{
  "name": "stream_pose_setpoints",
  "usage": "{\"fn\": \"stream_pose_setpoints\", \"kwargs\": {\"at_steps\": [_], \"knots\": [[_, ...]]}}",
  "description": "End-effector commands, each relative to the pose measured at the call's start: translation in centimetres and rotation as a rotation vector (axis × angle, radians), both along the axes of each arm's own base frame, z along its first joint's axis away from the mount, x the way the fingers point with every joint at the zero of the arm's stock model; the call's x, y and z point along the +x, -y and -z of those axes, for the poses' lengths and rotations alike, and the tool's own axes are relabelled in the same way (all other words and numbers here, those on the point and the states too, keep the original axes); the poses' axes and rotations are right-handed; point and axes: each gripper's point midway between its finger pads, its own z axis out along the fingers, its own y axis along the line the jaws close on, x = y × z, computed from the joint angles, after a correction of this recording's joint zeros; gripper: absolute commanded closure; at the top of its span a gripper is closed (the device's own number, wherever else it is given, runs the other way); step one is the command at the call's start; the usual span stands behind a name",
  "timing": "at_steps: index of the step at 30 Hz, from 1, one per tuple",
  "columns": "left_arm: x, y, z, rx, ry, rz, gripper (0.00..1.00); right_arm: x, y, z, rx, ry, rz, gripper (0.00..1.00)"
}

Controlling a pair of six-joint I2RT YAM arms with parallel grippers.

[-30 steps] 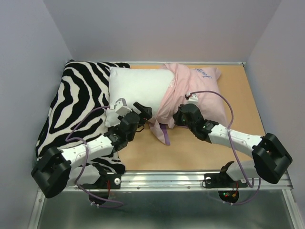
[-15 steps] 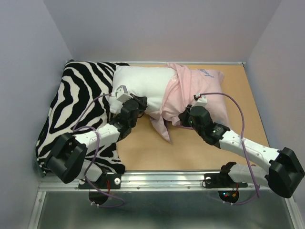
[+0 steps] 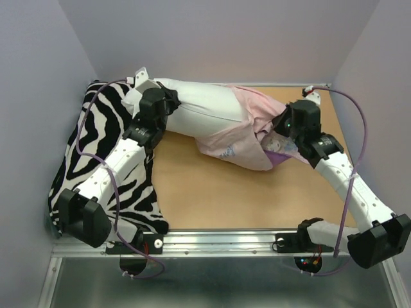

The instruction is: Remove the pillowcase from the pillow

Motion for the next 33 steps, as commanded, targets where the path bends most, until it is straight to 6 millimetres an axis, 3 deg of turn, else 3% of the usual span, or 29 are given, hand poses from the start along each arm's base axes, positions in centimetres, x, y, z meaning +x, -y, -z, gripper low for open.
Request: {"fn": "stream_pose_setpoints", "kwargs": {"at_steps": [1,2,3,5,6,7,10,14,16,19,20,21,22,25,27,30,31,33], "knots": [[-0.2,-11.3,-8.2,0.014,0.141,-0.292,1.00,0.3,8.6,-2.4,-0.052,-0.029,0.191,0.99],[-0.2,-12.0,-8.8,0.009,0.147,-0.299,1.00,0.5,9.2,-3.2,-0.030,-0.018,0.188,0.99],[-0.1,-12.9,-8.7,0.014,0.139,-0.318,1.00,0.6,11.2,-3.5,-0.021,-0.018,0.235,1.00],[-0.2,-15.1,-8.2,0.035,0.109,-0.366,1.00,0.6,12.4,-3.7,-0.009,-0.023,0.243,0.99],[-0.3,-15.7,-8.2,0.042,0.104,-0.378,1.00,0.5,14.8,-4.0,-0.004,-0.019,0.301,1.00],[-0.4,-16.1,-7.7,0.049,0.085,-0.383,1.00,0.5,15.5,-4.0,0.002,-0.020,0.316,0.99],[-1.0,-16.6,-8.1,0.067,0.093,-0.378,1.00,1.1,15.9,-4.4,0.060,-0.015,0.312,0.99],[-1.4,-15.4,-8.8,0.094,0.103,-0.301,1.00,1.9,15.2,-5.7,0.094,0.008,0.279,0.99],[-1.2,-13.4,-9.1,0.116,0.112,-0.187,1.00,2.3,13.8,-6.6,0.109,0.025,0.192,0.99],[-1.5,-7.7,-8.0,0.192,0.026,0.051,1.00,2.5,12.7,-7.0,0.103,0.001,0.111,0.99],[-2.2,-6.5,-9.8,0.217,0.052,0.073,1.00,2.4,12.7,-7.4,0.095,0.009,0.107,0.99],[-3.0,-5.3,-10.4,0.240,0.058,0.094,1.00,2.1,12.7,-8.1,0.089,0.028,0.108,0.99],[-4.8,-2.0,-10.5,0.268,0.058,0.178,1.00,1.6,12.7,-9.2,0.082,0.056,0.108,1.00],[-9.3,1.8,-13.7,0.250,0.130,0.308,1.00,0.6,12.2,-12.3,0.075,0.114,0.080,1.00],[-12.1,2.6,-16.0,0.223,0.189,0.346,1.00,-0.1,11.5,-15.3,0.079,0.183,0.044,0.99],[-14.5,3.1,-17.6,0.184,0.223,0.403,1.00,-0.4,11.4,-18.4,0.072,0.241,0.036,0.99],[-14.7,2.9,-18.0,0.176,0.231,0.396,1.00,0.0,11.4,-18.5,0.074,0.236,0.033,0.99],[-13.4,2.3,-18.1,0.193,0.230,0.336,1.00,2.5,11.1,-16.5,0.094,0.174,0.003,0.99]]}}
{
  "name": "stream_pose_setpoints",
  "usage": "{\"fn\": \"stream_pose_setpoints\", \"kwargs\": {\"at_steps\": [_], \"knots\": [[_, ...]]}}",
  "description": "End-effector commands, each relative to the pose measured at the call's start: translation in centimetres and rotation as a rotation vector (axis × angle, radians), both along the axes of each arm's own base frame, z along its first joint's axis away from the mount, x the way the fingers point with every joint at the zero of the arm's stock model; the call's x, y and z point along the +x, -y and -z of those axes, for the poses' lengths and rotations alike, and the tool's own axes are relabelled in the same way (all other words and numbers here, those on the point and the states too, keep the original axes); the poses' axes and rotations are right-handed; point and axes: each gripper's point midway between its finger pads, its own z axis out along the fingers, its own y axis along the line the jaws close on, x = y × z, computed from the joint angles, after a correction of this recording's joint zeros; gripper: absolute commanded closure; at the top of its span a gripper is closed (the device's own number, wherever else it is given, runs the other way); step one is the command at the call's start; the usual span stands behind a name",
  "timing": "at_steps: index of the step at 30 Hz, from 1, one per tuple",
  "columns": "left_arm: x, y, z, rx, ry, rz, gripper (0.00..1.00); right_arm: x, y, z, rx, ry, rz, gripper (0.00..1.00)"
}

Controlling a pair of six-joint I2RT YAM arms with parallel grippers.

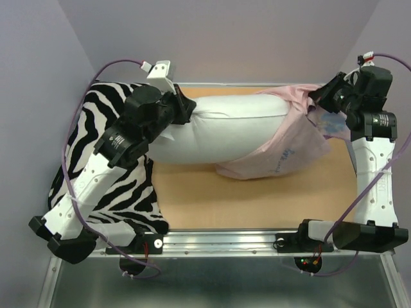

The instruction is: Remove the pillowcase from the pillow

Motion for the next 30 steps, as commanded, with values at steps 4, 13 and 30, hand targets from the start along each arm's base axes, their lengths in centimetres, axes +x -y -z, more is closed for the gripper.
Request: {"fn": "stream_pose_setpoints", "kwargs": {"at_steps": [4,13,30], "knots": [[6.2,-3.6,-5.9,-0.057,0.140,-0.161,1.00,7.6,-0.1,2.2,-0.021,0.011,-0.034,0.99],[21.3,-0.4,13.9,0.018,-0.268,-0.097,1.00,15.1,-4.8,18.9,-0.052,-0.291,-0.096,0.68],[19.8,-3.3,0.6,-0.099,0.075,-0.178,0.28,14.1,-3.5,1.3,-0.089,0.077,0.006,0.03]]}}
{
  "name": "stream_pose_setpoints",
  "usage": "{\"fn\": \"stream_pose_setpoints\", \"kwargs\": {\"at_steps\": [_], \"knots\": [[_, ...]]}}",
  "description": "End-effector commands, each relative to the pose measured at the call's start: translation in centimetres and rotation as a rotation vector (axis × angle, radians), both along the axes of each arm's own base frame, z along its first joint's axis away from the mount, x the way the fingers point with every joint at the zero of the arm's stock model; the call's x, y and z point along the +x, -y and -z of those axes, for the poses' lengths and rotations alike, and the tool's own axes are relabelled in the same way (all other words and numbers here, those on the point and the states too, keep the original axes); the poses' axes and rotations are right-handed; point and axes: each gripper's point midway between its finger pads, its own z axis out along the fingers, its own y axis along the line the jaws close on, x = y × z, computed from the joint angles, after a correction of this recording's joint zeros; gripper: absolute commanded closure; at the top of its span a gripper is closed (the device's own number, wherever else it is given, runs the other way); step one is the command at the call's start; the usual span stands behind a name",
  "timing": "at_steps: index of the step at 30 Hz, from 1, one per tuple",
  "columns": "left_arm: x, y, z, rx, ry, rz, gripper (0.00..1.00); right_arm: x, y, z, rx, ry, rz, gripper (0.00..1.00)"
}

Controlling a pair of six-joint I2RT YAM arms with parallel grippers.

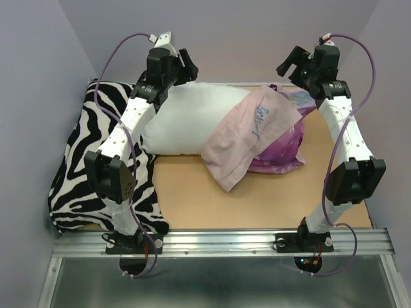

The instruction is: Remove the pillowcase from the pillow

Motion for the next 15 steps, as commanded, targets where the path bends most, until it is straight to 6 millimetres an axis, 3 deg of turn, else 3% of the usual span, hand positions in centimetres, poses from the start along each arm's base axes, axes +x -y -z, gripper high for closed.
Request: {"fn": "stream_pose_setpoints", "kwargs": {"at_steps": [1,5,6,8,9,10,11,12,13,14,15], "knots": [[-3.2,-1.6,-8.3,-0.081,0.179,-0.027,0.28,-2.1,0.8,-3.7,-0.018,0.064,0.038,0.02],[-6.9,-2.7,-7.3,-0.160,0.159,-0.063,0.28,-3.4,1.6,-3.5,-0.040,0.049,0.071,0.00],[-8.5,-3.3,-5.6,-0.170,0.128,-0.076,0.28,-4.1,1.5,-3.9,-0.036,0.048,0.066,0.00],[-9.8,-4.0,-4.0,-0.202,0.108,-0.136,0.28,-5.8,0.6,-1.7,-0.019,-0.005,0.038,0.00],[-11.4,-4.6,-1.8,-0.206,0.073,-0.155,0.28,-7.7,-0.5,-0.1,-0.025,-0.035,0.011,0.00],[-13.0,-4.7,-2.6,-0.265,0.099,-0.156,0.28,-8.7,-1.2,1.2,-0.031,-0.053,0.008,0.00],[-13.8,-4.8,1.5,-0.257,0.034,-0.166,0.28,-9.5,-1.5,2.3,-0.028,-0.064,0.006,0.00],[-14.4,-4.9,2.5,-0.278,0.017,-0.173,0.28,-11.5,-2.7,1.2,-0.005,-0.017,-0.035,0.00],[-15.0,-4.7,3.3,-0.305,0.012,-0.169,0.28,-12.6,-3.3,5.0,-0.002,-0.071,-0.049,0.00],[-15.9,-4.5,3.6,-0.328,0.015,-0.151,0.28,-13.6,-3.4,5.5,-0.006,-0.068,-0.048,0.00],[-16.9,-3.9,6.2,-0.338,-0.036,-0.145,0.28,-14.5,-3.9,6.9,-0.021,-0.085,-0.055,0.00]]}}
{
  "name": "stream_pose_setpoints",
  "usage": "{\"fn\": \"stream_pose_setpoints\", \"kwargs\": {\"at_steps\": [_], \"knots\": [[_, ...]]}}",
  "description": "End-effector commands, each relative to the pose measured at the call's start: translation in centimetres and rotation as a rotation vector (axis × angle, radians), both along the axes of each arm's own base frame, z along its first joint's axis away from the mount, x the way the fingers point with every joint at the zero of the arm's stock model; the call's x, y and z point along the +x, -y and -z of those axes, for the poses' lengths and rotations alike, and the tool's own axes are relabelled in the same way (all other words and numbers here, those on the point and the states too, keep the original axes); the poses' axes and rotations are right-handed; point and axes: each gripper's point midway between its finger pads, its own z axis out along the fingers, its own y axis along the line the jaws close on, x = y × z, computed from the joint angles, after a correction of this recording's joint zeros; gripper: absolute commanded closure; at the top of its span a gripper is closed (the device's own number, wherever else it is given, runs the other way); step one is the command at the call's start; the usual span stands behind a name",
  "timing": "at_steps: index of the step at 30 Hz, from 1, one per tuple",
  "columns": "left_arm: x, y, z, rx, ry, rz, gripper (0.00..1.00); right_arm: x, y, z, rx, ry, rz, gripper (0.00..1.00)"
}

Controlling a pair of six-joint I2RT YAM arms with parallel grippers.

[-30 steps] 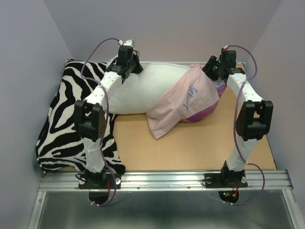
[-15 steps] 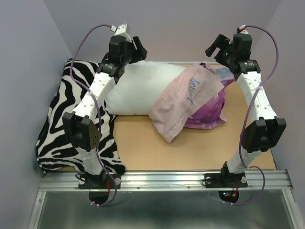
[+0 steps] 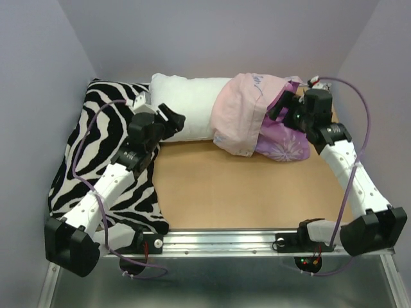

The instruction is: Remove the pillowcase from the pillow

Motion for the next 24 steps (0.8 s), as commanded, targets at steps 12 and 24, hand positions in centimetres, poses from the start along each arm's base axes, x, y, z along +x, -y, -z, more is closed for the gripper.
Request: {"fn": "stream_pose_setpoints", "kwargs": {"at_steps": [12,24], "knots": [[-0.9,5.4,7.5,-0.156,-0.087,0.020,0.28,-3.3,-2.4,12.9,0.011,0.003,0.003,0.00],[2.5,7.7,10.7,-0.177,-0.123,-0.002,0.28,1.1,-3.1,12.5,0.018,0.100,0.028,0.04]]}}
